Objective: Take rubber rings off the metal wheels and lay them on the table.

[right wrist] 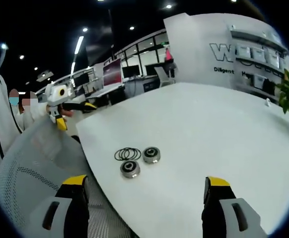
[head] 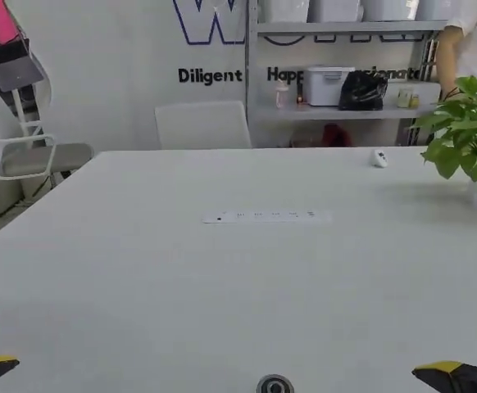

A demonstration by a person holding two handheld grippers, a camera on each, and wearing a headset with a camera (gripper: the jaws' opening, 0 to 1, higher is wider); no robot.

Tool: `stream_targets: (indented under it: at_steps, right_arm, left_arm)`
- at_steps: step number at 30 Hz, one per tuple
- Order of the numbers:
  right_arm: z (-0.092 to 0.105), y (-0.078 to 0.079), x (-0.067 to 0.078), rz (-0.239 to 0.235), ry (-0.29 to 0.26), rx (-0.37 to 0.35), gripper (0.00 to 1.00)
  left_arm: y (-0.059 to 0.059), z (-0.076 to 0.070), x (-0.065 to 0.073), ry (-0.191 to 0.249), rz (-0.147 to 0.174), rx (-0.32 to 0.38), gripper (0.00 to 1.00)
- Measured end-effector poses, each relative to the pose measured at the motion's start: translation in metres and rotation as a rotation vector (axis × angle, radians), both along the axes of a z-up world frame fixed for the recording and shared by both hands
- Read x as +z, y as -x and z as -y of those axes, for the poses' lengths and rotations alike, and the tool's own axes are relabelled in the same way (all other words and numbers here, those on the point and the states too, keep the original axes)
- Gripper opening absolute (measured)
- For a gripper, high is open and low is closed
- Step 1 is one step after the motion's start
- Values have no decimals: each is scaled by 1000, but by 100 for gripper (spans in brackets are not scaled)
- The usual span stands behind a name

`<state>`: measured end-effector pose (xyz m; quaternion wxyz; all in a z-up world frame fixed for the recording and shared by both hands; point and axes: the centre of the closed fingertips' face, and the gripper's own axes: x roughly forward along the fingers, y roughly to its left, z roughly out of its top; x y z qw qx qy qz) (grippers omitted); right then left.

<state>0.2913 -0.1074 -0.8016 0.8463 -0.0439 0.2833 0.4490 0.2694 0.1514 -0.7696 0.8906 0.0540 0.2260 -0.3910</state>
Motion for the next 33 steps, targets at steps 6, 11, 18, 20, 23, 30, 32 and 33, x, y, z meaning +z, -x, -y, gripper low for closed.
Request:
stream_targets:
  at_steps: [6, 11, 18, 20, 23, 30, 32, 33]
  right_arm:
    - [5, 4, -5, -20, 2, -34, 99]
    - [6, 7, -9, -29, 14, -39, 99]
    - [4, 11, -8, -30, 13, -41, 99]
    - [4, 13, -9, -30, 18, -33, 99]
    - [2, 15, -8, -24, 24, -29, 99]
    - [0, 18, -5, -9, 42, -2, 99]
    - [-2, 17, -5, -3, 50, 5, 99]
    - [-2, 17, -4, -1, 51, 9, 99]
  left_arm:
    - [2, -1, -3, 7, -7, 2, 100]
    - [1, -3, -1, 14, 0, 14, 100]
    - [3, -3, -5, -4, -5, 10, 100]
    - [5, 0, -2, -3, 0, 7, 100]
    - [8, 2, 2, 1, 2, 9, 100]
    - [14, 0, 6, 13, 4, 17, 100]
    - [19, 2, 9, 18, 3, 19, 100]
    - [21, 3, 9, 13, 4, 18, 100]
